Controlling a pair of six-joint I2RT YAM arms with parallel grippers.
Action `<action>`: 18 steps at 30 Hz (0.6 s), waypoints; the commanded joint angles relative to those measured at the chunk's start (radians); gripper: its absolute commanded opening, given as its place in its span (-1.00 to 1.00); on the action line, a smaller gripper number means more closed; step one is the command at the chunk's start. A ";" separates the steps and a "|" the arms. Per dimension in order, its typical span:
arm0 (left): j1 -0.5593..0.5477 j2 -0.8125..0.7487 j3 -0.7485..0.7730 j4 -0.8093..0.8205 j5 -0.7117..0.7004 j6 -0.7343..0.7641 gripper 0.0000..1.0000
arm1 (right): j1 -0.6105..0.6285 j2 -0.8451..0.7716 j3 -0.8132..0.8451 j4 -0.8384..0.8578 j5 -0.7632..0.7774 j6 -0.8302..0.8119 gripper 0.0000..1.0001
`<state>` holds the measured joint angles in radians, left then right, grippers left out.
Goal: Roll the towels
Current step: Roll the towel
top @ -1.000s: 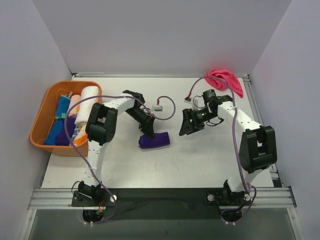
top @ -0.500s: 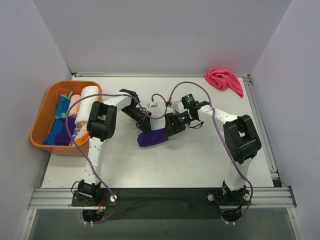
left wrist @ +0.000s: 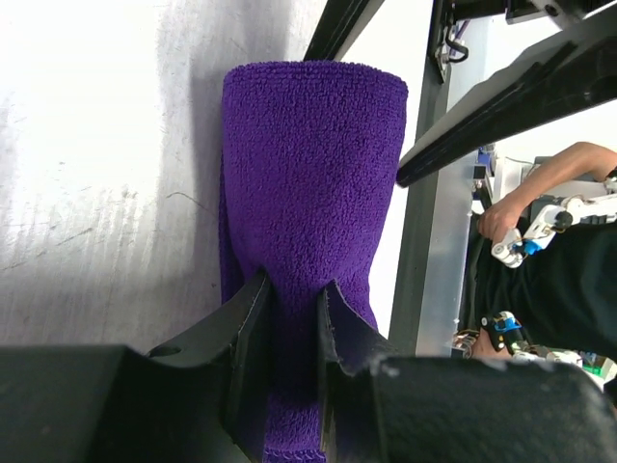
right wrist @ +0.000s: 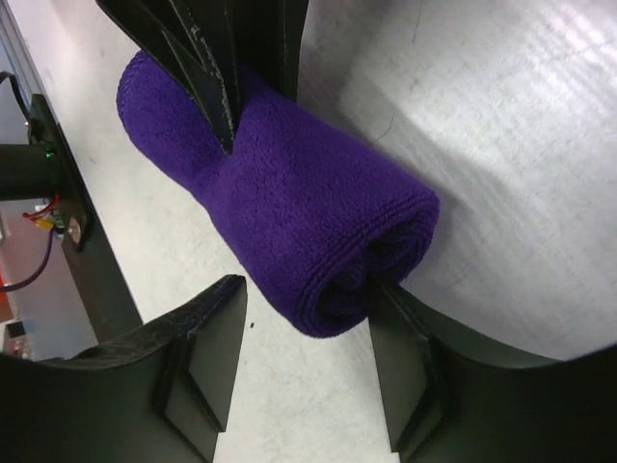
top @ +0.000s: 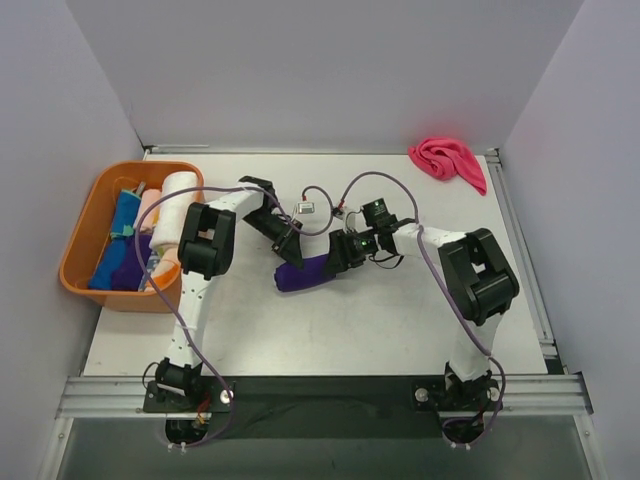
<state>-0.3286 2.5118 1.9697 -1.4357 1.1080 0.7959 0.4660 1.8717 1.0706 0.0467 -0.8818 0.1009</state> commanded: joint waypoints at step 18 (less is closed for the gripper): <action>0.083 -0.304 -0.305 0.466 -0.178 -0.145 0.28 | -0.009 0.075 0.115 -0.227 -0.075 0.077 -1.00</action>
<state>-0.2829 2.3302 1.7084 -1.1484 1.0676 0.6621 0.4664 1.9297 1.1145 0.0059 -0.9478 0.2035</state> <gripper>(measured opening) 0.634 0.118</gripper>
